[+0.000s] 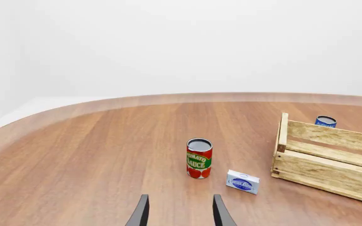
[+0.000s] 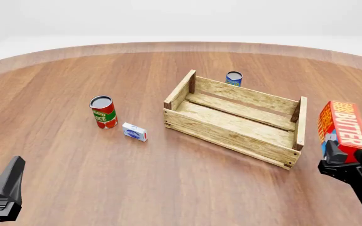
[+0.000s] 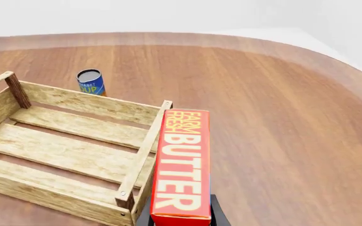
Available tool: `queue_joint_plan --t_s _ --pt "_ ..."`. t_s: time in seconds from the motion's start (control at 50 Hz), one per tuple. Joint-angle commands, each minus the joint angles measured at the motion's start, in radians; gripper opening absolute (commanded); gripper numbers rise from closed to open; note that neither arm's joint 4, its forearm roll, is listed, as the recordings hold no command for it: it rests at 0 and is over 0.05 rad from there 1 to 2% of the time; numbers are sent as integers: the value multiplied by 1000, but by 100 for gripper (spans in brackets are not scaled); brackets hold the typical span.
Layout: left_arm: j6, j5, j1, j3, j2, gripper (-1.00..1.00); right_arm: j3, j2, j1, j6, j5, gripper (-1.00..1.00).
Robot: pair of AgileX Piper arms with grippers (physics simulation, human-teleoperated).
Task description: Pick up the butter and put it in the tray.
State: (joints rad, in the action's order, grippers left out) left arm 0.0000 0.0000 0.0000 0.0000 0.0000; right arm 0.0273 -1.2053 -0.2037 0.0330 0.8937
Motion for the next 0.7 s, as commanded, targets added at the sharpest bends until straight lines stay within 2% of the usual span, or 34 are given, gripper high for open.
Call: queue_joint_plan --t_s 0.02,0.1,0.26,0.3,0.7 --pt "0 0 0 0 0 100 48 207 29 -2 -202 -100" --pt "0 0 0 0 0 100 66 290 44 10 -295 -100" --pt "0 0 0 0 0 100 77 381 54 9 -390 -100" --pt "0 0 0 0 0 100 87 424 62 16 -440 -100" --pt "0 0 0 0 0 100 177 527 116 32 -615 -100"
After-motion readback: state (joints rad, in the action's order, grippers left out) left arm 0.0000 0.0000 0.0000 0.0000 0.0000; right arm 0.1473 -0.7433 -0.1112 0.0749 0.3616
